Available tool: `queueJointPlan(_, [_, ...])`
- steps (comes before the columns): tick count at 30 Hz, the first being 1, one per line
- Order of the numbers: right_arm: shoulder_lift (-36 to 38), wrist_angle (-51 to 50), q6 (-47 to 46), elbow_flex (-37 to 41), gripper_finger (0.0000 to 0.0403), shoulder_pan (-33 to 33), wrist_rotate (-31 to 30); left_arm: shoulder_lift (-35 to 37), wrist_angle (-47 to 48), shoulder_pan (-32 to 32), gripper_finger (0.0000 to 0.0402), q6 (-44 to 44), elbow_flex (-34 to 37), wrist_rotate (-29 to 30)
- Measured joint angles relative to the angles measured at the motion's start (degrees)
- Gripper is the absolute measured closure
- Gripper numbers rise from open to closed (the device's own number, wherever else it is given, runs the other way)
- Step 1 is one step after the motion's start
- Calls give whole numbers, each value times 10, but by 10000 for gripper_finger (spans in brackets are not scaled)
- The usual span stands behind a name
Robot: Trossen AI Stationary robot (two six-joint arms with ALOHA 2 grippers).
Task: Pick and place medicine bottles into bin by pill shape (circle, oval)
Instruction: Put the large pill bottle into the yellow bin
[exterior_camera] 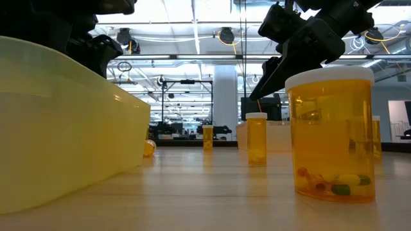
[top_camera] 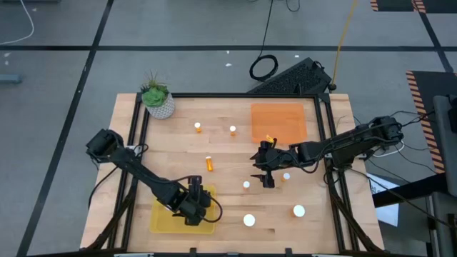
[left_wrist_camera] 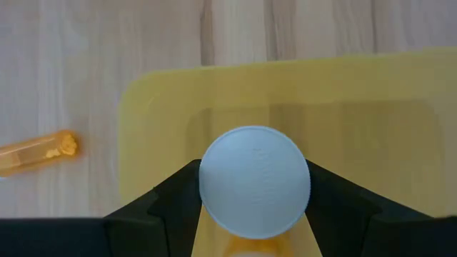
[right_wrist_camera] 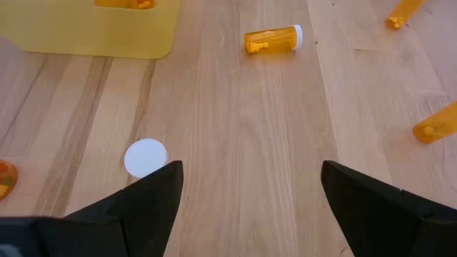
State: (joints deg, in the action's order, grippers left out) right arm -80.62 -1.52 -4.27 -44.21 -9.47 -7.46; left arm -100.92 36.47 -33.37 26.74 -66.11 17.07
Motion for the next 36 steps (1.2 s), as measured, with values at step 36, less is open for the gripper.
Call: queueJointPlan(36, [54,-38,-106,0,78,-144,-76,91,-7,1,78,-16,0,44])
